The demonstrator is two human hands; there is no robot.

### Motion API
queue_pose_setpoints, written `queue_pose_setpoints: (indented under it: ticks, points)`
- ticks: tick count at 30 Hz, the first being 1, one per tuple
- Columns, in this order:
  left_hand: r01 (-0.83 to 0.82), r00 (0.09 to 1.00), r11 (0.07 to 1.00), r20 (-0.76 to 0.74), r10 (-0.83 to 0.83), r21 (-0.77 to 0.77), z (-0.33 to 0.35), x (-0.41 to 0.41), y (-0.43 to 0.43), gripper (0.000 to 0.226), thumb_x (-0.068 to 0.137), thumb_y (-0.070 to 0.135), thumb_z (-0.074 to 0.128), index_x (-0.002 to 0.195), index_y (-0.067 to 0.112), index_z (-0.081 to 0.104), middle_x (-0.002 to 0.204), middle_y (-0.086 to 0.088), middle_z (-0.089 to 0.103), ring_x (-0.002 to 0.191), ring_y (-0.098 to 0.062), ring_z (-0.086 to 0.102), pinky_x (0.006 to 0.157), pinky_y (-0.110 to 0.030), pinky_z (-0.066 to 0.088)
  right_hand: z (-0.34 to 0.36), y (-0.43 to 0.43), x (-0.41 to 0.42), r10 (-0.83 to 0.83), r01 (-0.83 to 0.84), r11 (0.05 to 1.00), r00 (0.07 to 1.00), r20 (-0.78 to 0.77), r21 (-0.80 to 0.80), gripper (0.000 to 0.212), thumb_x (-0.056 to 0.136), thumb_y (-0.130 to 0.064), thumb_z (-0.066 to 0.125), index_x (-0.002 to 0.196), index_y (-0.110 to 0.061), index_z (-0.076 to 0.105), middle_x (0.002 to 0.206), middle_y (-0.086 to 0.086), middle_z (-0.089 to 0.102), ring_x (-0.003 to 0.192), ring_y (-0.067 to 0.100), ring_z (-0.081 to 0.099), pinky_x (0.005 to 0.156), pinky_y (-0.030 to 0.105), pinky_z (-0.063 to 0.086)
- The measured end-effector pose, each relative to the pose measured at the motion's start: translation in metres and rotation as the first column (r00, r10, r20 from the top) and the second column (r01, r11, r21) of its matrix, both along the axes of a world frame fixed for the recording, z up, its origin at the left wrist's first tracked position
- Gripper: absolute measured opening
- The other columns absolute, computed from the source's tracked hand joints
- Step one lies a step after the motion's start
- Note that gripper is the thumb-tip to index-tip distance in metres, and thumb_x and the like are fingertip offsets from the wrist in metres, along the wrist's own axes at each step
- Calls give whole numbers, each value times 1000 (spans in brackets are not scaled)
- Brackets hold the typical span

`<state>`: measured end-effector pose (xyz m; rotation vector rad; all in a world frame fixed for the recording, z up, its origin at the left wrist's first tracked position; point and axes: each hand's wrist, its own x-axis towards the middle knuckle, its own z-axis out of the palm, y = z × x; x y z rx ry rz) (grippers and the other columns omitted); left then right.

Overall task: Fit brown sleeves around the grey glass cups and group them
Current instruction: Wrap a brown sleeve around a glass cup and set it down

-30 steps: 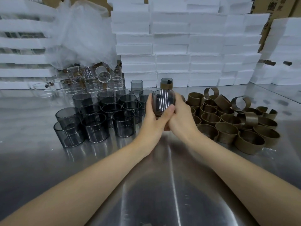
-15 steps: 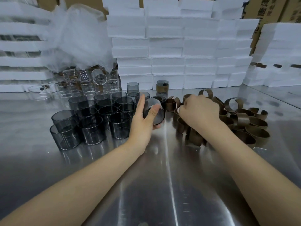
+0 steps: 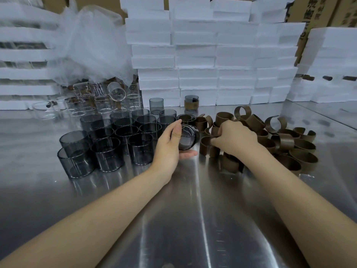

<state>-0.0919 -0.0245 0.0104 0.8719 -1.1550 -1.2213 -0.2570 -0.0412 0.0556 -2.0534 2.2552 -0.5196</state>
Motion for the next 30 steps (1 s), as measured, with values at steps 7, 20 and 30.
queue_pose_setpoints:
  ticks: [7,20,30]
  points:
    - [44,994,999,-101,-42,18,0,-6,-1,33,107,19,32,135,24,48,146,-11,41,126,-34,52,95,-46,54,-1,-4,-3,10,51,947,982,187,-317,16,87,-20,53,85,-10,65,82,5,64,74,24,59,64,36,50]
    - [15,1000,1000,-10,-15,10,3,-4,3,39,99,30,53,134,15,58,129,-5,61,79,-35,74,70,-30,61,1,5,19,352,-42,854,781,516,-519,7,94,-21,45,91,-21,39,72,9,63,58,22,60,60,49,55]
    - [8,999,996,38,-4,-87,4,-7,6,13,86,23,74,95,34,74,98,3,74,90,-26,73,68,-28,59,-3,5,23,380,-107,871,765,520,-479,13,84,-18,58,75,-16,49,66,8,64,67,23,66,68,40,56]
